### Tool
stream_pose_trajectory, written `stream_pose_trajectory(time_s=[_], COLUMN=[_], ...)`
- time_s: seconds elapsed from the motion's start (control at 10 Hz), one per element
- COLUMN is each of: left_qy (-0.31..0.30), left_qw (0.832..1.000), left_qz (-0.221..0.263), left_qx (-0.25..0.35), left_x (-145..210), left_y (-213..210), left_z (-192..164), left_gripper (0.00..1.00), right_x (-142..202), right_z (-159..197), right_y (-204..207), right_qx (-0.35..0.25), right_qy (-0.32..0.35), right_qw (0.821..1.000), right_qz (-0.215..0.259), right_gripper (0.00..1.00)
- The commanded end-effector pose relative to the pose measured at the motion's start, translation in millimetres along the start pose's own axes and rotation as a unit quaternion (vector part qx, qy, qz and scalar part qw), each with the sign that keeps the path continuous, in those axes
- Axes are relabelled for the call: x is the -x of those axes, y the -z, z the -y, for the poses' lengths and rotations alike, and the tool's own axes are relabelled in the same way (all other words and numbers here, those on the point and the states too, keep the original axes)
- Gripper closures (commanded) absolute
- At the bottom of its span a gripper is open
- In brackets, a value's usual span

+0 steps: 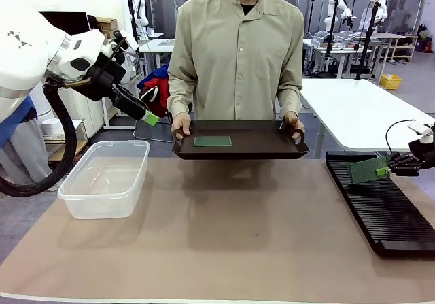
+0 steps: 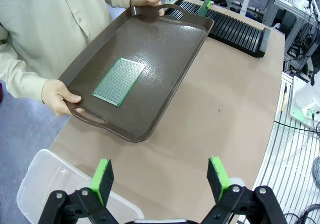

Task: Sort PCBs into racks and boxes based on the side picked up.
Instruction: If the short side of the Blank PCB is picked up, insert it into the PCB Rack ; if the long side is picked up, place it in the Organizing box.

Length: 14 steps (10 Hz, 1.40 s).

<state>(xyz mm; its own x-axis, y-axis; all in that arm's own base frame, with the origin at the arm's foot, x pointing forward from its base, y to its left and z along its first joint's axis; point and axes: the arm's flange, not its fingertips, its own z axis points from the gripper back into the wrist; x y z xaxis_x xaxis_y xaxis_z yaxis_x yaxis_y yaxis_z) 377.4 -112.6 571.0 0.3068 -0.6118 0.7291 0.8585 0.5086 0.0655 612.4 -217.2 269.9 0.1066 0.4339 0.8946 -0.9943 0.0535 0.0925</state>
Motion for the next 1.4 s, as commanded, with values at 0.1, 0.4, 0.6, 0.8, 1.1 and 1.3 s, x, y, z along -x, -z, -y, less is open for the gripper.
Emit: stream_pose_trajectory(time_s=[0.1,0.4,0.6,0.8,1.1,1.3], left_qy=[0.002,0.002,0.002,0.002,0.002,0.002], left_qw=[1.000,1.000,1.000,1.000,1.000,1.000], left_qz=[-0.002,-0.002,-0.002,-0.002,-0.002,-0.002], left_qx=[0.002,0.002,0.002,0.002,0.002,0.002], left_x=[1,1,1,1,1,1], left_y=[1,1,1,1,1,1], left_z=[0,0,0,0,0,0], left_gripper=[0.00,0.00,0.00,0.00,0.00,0.00], right_x=[0,1,1,0,-2,-11], right_z=[0,0,-1,-1,-2,-8], right_y=[1,-1,-2,-2,-2,-2], right_qx=[0.001,-0.014,-0.015,-0.019,-0.017,-0.021], right_qy=[-0.002,0.001,-0.002,-0.006,-0.010,-0.024], right_qw=[1.000,1.000,1.000,1.000,1.000,0.999], right_qz=[0.000,0.002,0.004,0.003,0.004,0.006], right_gripper=[0.98,0.78,0.59,0.40,0.38,0.19])
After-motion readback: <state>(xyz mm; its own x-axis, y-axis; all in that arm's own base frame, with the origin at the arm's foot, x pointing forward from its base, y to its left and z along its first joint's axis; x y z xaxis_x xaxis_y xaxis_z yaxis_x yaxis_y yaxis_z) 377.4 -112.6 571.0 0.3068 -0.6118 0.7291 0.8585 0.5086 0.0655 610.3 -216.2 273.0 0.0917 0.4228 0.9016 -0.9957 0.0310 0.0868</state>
